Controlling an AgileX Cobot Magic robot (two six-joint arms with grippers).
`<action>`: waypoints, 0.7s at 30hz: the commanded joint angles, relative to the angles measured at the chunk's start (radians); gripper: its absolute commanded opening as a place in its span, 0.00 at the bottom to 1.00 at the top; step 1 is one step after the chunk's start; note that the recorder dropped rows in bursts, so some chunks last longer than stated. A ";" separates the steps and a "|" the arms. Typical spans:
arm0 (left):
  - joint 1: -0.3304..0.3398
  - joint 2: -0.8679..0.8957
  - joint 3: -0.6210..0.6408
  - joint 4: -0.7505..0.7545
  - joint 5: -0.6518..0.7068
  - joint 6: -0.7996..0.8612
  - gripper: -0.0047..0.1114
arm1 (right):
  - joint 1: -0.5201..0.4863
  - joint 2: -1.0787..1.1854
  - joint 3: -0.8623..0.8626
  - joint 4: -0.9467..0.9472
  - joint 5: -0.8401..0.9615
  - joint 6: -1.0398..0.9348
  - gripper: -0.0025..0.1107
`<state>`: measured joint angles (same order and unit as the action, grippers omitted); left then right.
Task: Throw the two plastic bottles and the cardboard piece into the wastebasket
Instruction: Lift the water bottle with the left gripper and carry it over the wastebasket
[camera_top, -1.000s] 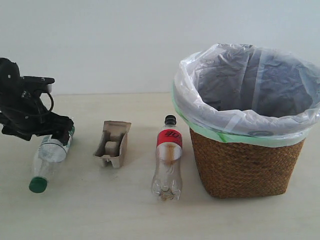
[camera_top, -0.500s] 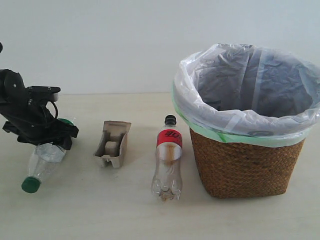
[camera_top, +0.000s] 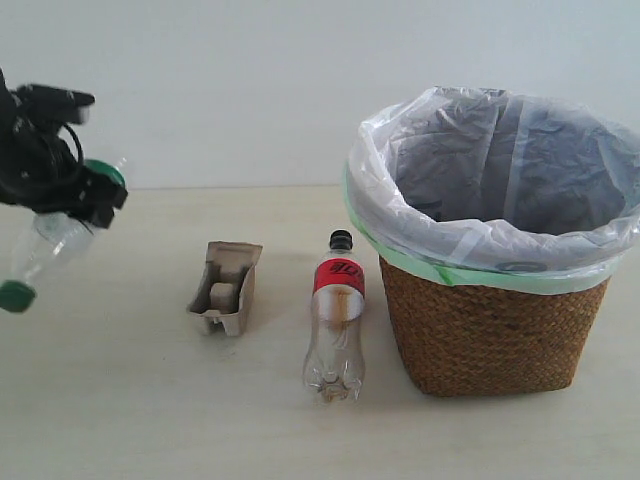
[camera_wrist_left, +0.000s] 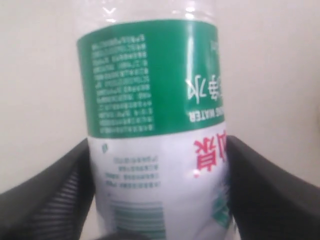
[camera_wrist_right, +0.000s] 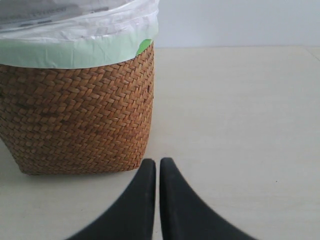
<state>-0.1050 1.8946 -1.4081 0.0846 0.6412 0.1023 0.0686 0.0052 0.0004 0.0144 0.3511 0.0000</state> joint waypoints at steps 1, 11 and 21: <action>-0.012 -0.072 -0.155 0.170 0.185 -0.086 0.07 | -0.005 -0.005 0.000 -0.002 -0.009 0.000 0.02; -0.040 -0.107 -0.436 0.393 0.414 -0.156 0.07 | -0.005 -0.005 0.000 -0.002 -0.009 0.000 0.02; -0.047 -0.086 -0.462 0.313 0.428 -0.156 0.07 | -0.005 -0.005 0.000 -0.002 -0.009 0.000 0.02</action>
<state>-0.1417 1.7941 -1.8626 0.4722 1.0819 -0.0398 0.0686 0.0052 0.0004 0.0144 0.3511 0.0000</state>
